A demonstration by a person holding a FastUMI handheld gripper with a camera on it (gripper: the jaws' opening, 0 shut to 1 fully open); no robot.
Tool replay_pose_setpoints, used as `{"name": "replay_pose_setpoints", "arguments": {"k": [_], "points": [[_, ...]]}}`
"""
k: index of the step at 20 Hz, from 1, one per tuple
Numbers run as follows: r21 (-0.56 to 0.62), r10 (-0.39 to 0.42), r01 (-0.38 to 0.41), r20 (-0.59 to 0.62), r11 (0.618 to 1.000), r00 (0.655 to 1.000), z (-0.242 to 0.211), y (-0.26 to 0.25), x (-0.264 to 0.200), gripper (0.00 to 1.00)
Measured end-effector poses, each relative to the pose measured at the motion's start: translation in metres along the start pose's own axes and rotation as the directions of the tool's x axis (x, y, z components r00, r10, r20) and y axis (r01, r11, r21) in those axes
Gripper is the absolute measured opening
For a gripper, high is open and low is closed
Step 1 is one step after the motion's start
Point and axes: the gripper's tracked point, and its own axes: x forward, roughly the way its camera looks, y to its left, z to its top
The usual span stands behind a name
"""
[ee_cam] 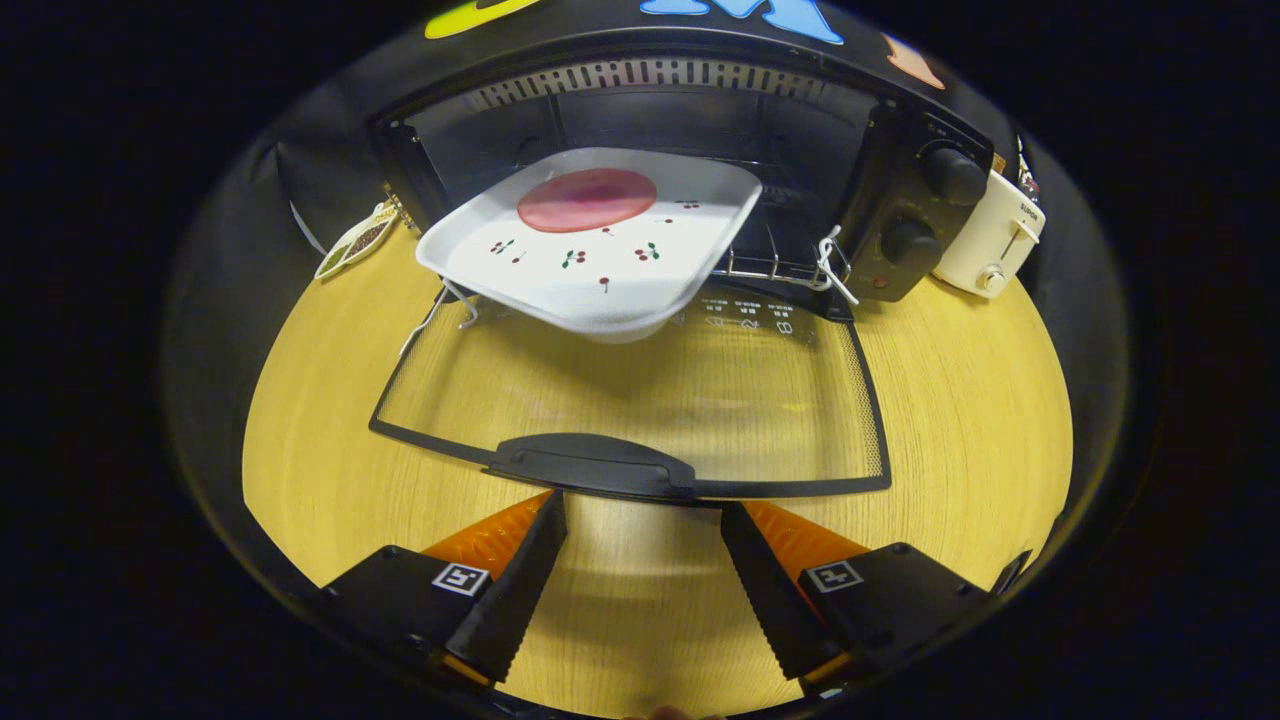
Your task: Open the toaster oven, put the food inside, and close the toaster oven door.
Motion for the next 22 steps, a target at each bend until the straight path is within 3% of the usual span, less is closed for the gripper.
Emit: {"name": "replay_pose_setpoints", "arguments": {"k": [7,16,22], "points": [[-0.048,0.015,-0.014,0.025,0.999,1.0,0.007,0.001,-0.005,0.99],[-0.098,0.052,-0.041,0.107,0.994,0.993,0.027,0.004,-0.05,0.99],[-0.016,0.095,-0.094,0.184,0.995,0.978,0.07,0.004,-0.08,0.99]]}}
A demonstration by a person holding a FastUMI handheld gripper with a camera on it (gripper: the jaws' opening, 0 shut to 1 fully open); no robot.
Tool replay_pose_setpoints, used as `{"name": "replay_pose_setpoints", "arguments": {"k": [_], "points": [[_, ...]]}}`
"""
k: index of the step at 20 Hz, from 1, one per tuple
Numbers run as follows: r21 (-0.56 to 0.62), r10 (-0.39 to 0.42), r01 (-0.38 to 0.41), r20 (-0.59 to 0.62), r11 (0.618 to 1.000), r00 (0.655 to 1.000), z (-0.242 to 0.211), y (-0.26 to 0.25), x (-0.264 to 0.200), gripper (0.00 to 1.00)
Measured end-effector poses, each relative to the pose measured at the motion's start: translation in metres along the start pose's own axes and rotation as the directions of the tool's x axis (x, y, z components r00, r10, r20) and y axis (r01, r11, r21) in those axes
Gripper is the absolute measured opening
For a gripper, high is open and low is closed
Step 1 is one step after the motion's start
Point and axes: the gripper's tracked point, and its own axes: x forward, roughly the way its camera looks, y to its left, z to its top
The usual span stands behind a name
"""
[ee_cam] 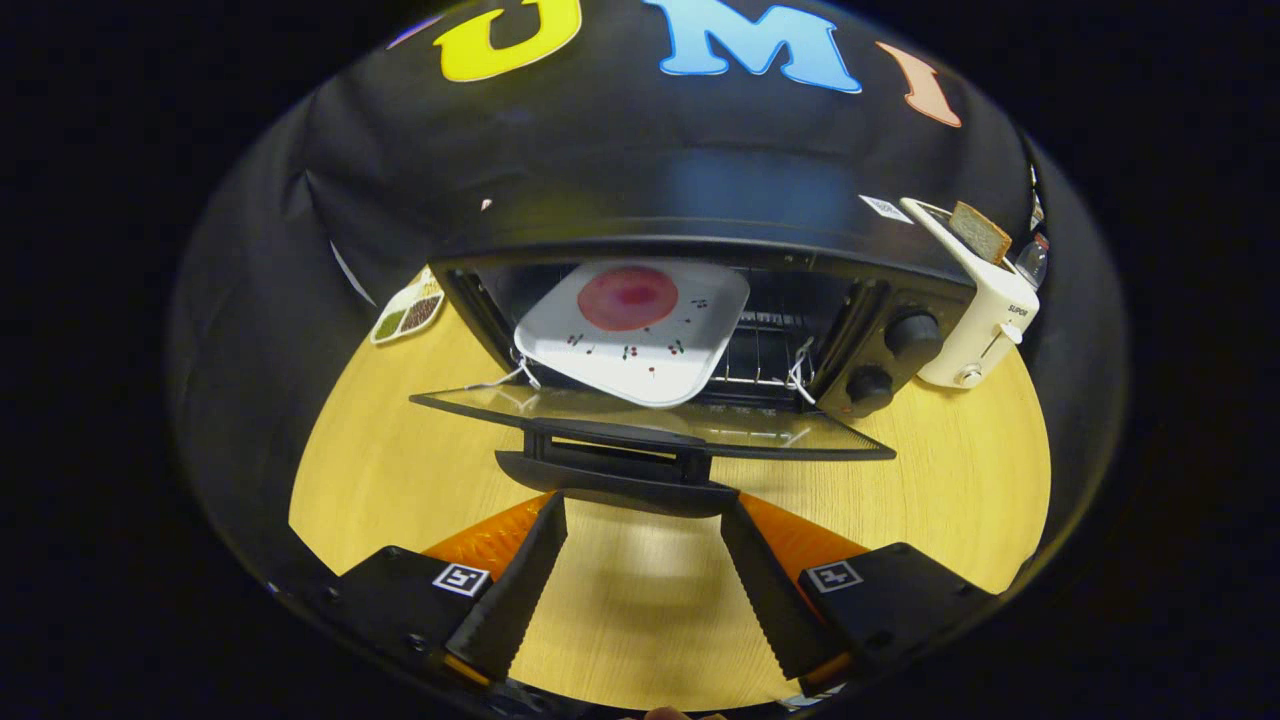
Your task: Open the toaster oven, put the food inside, and close the toaster oven door.
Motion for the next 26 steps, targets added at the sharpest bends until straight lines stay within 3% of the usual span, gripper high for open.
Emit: {"name": "replay_pose_setpoints", "arguments": {"k": [5,8,13,18,21,23,26], "points": [[0.023,0.001,-0.004,0.155,1.0,0.988,0.066,-0.001,-0.015,0.99],[0.015,-0.021,0.017,0.262,1.0,0.965,0.088,-0.007,-0.052,0.99],[-0.002,-0.068,0.077,0.459,0.997,0.886,0.124,-0.033,-0.113,0.99],[0.075,-0.124,0.098,0.582,0.992,0.804,0.142,-0.064,-0.179,0.99],[0.098,-0.194,0.17,0.598,0.981,0.777,0.127,-0.095,-0.202,0.98],[0.097,-0.234,0.224,0.634,0.97,0.738,0.118,-0.115,-0.22,0.99],[0.119,-0.254,0.239,0.682,0.964,0.686,0.108,-0.131,-0.248,0.98]]}}
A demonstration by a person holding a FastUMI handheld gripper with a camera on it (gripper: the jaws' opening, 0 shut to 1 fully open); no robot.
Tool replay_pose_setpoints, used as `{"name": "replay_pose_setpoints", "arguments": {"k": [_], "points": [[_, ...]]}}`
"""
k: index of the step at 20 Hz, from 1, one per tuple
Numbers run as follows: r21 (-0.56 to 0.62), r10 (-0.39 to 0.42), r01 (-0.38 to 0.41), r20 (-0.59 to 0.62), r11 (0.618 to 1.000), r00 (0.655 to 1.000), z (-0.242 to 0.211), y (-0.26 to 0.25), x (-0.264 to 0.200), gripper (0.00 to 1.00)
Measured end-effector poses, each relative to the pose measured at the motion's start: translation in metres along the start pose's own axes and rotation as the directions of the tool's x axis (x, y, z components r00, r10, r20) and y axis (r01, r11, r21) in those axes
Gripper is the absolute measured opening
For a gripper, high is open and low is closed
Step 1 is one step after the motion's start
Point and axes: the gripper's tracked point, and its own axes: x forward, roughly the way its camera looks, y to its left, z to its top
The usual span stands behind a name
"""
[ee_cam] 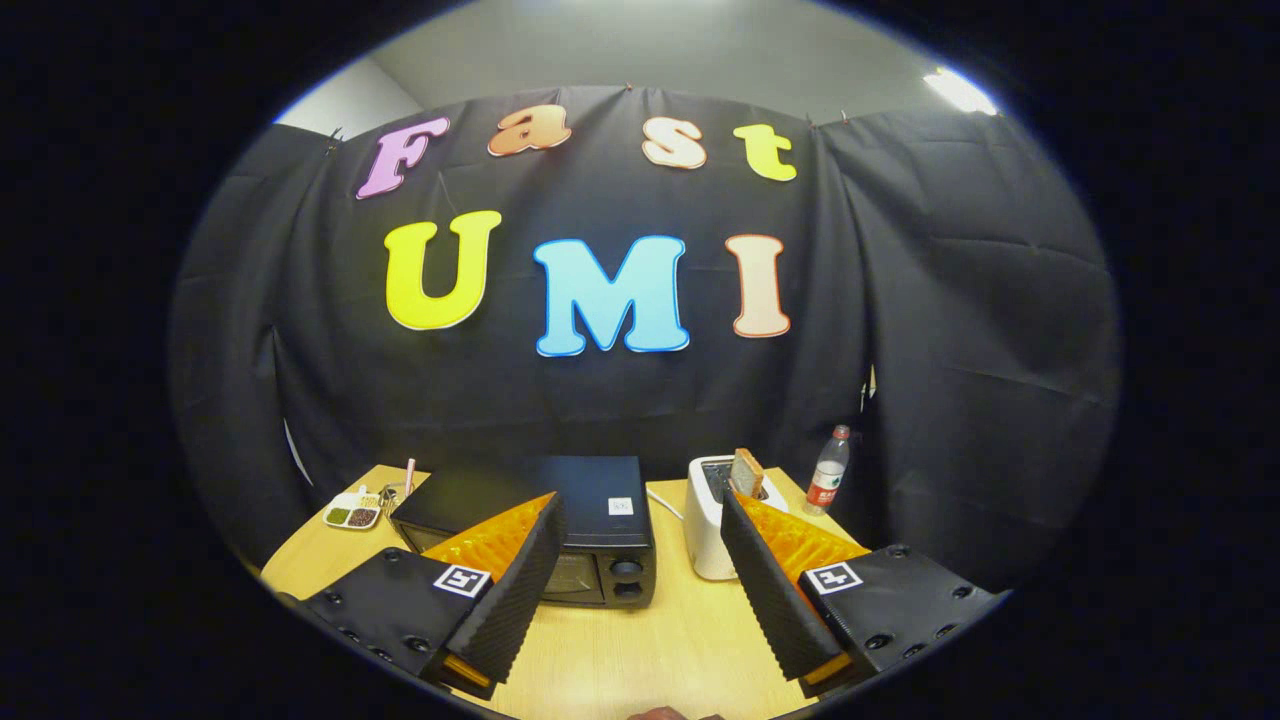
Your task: Open the toaster oven, put the food inside, and close the toaster oven door.
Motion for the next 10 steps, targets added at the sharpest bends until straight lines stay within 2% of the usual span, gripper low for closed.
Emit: {"name": "replay_pose_setpoints", "arguments": {"k": [5,10], "points": [[0.056,-0.019,0.023,-0.07,0.998,0.997,-0.022,-0.021,-0.024,0.98],[0.021,-0.015,0.017,-0.067,1.0,0.998,-0.019,-0.022,-0.022,0.98]]}}
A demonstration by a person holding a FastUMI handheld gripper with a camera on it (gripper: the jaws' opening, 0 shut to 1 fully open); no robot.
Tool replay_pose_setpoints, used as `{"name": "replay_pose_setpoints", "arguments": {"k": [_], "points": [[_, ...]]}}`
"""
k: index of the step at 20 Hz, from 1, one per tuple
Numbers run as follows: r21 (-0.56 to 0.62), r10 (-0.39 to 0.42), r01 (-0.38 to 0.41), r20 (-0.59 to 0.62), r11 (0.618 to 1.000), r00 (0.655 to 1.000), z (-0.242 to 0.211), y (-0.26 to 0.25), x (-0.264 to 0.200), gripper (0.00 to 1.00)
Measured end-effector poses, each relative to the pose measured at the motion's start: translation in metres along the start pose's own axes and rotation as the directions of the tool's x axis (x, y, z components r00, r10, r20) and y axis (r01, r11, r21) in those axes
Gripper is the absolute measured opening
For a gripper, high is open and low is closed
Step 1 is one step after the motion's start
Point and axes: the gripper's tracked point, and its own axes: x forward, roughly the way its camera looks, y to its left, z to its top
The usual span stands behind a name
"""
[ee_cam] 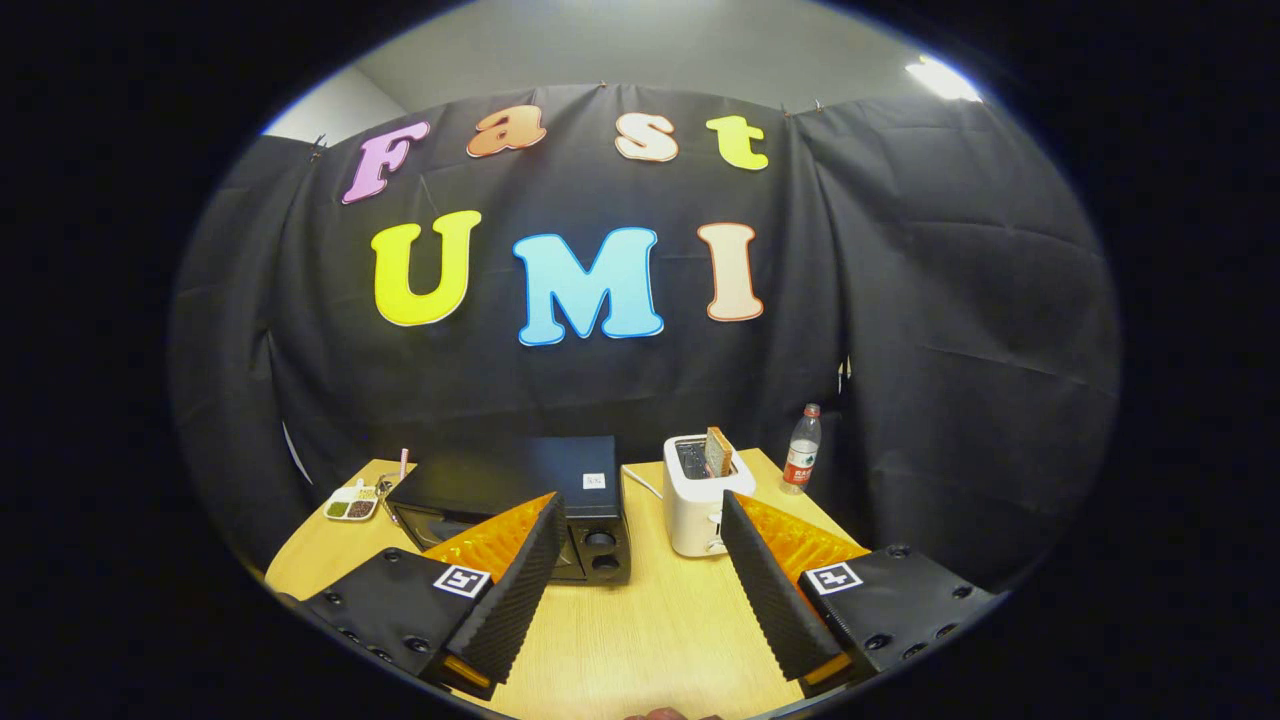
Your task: Open the toaster oven, put the food inside, and close the toaster oven door.
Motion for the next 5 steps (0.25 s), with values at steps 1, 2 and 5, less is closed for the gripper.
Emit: {"name": "replay_pose_setpoints", "arguments": {"k": [1,2,5], "points": [[0.004,0.004,-0.004,-0.01,1.0,1.0,-0.0015,0.0021,0.0017,0.98],[0.009,0.01,-0.01,-0.014,1.0,1.0,-0.0023,0.0038,0.0032,0.98],[0.013,0.025,-0.025,-0.023,1.0,0.999,-0.0018,0.0106,0.0074,0.99]]}}
